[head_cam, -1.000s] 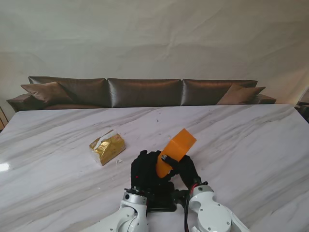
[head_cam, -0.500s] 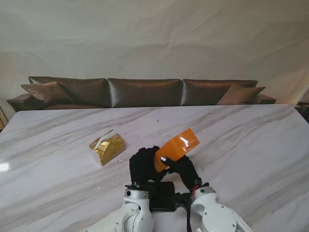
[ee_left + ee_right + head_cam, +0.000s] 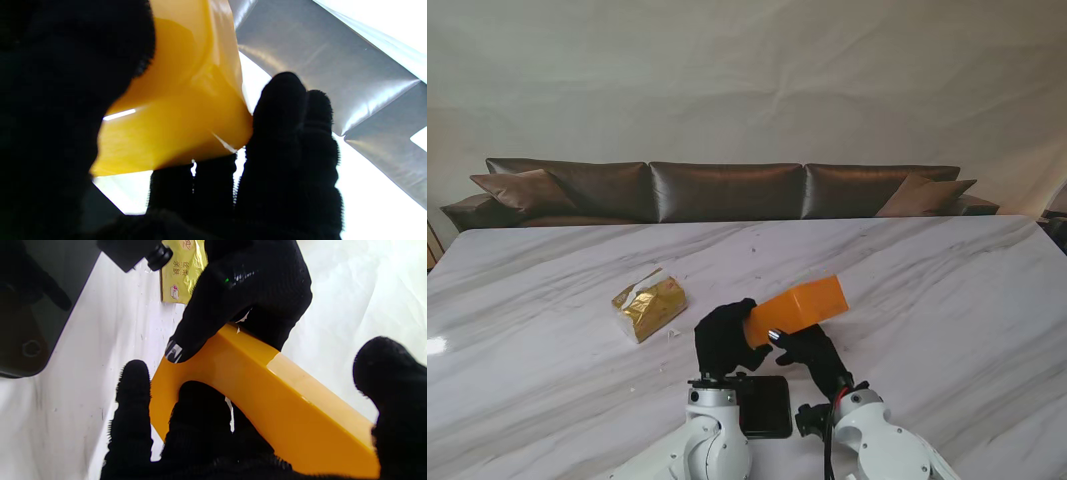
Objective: Refill a tissue box and feed the first sheet
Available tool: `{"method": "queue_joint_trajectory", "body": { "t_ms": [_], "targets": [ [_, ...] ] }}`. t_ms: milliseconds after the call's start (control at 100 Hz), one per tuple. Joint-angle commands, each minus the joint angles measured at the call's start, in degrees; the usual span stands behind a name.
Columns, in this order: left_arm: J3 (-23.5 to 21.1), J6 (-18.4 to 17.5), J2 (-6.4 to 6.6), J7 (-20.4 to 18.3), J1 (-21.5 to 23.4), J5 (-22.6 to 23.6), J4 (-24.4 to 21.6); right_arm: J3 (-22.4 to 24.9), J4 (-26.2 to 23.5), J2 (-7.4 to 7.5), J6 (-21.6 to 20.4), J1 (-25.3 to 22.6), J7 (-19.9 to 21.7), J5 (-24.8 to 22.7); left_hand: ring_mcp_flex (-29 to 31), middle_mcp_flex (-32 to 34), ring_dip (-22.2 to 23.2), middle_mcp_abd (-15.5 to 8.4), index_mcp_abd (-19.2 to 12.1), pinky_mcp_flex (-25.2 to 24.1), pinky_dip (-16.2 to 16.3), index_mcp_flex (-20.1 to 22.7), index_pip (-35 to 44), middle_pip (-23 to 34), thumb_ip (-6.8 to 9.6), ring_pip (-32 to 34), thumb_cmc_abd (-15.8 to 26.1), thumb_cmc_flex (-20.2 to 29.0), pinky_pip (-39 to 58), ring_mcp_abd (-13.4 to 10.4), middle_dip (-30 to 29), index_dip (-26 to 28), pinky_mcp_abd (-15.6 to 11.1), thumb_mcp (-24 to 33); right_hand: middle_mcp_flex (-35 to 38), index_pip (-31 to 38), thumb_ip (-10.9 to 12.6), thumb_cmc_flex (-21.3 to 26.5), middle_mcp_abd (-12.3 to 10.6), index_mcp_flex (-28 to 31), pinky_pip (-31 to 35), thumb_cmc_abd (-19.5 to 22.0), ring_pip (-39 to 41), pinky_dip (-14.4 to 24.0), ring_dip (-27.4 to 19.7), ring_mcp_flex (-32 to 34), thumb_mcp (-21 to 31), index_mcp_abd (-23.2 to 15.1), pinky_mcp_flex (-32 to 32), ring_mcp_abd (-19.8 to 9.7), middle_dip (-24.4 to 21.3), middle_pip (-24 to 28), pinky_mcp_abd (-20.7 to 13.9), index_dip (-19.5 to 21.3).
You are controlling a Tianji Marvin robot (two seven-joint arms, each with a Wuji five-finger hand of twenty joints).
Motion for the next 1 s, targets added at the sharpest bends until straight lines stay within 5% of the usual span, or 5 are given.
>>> {"method": "queue_joint_trajectory", "body": {
  "t_ms": [0,140,510,750,990],
  "targets": [
    [-0.9,-0.5,0.47,-0.9,0.2,-0.2,-2.0,0.7,1.5,0.41,1.1,-0.8,0.1,0.1,5.5,3.8,-1.1,-1.1,-5.3,3.0,1.0,-0.5,1.9,0.6,6.24,4.8,14.0,8.3,109.0,0.0,-0.6,-1.8,-6.4,13.2,-3.6,1.0,-0.2,-1.3,4.4,-1.2,1.2,0.6,-1.0,1.0,-0.4,-2.8,0.5,-0.3,0.5,8.8,-1.4,-1.4,-1.0,-0.8],
    [-1.5,-4.4,0.86,-2.9,1.0,-1.6,-3.3,0.7,1.7,0.30,1.6,-0.3,-0.1,0.0,5.5,5.2,-0.8,-1.3,-5.7,3.2,1.9,-1.2,4.0,1.2,6.75,5.9,21.8,7.5,110.3,-0.1,-1.7,-1.5,-6.1,-0.6,-3.4,1.7,-0.2,-1.0,4.4,-1.4,1.3,0.5,-0.9,1.2,-0.3,-2.5,0.5,0.0,0.8,8.9,-1.6,-1.0,-1.1,-1.4],
    [-2.3,-5.8,0.63,-0.6,1.0,-1.6,-3.0,0.2,4.3,0.24,1.0,1.2,0.8,1.3,5.8,7.5,-2.7,-0.5,-2.1,3.7,4.4,-0.1,5.9,1.9,10.56,11.5,18.0,8.8,113.9,0.0,1.1,3.9,-6.5,8.0,-5.4,1.1,-0.2,-5.6,5.9,-5.5,2.4,0.1,-1.4,2.0,-0.6,-3.6,1.8,1.7,1.2,9.4,-2.5,-1.5,-0.4,-4.8],
    [-3.4,-6.9,-0.69,3.1,0.8,-3.1,-1.8,0.6,4.4,0.92,-2.6,0.4,3.0,1.8,5.8,8.3,-3.9,1.5,0.7,3.8,5.3,0.7,6.6,2.4,9.91,13.5,15.7,10.4,115.3,1.7,2.1,2.9,-5.2,9.9,-15.5,-4.3,0.4,-12.3,5.5,-15.5,-0.5,2.8,-4.8,2.0,-2.1,-10.9,3.0,3.3,-2.2,7.6,-3.9,-4.4,-1.7,-9.5],
    [-3.9,-8.3,-2.65,6.5,-0.5,-5.6,0.4,0.9,3.1,1.15,-1.4,-0.5,3.2,0.4,5.8,8.1,-4.0,1.8,0.9,3.9,5.7,0.4,7.1,2.6,9.97,14.3,15.9,10.5,115.9,1.7,2.5,2.7,-5.6,10.2,-18.6,-9.1,0.7,-11.8,5.4,-15.1,-2.2,2.5,-5.4,3.6,-2.8,-13.0,3.1,3.5,-2.8,6.9,-4.6,-4.5,-2.3,-14.8]
  ]
}}
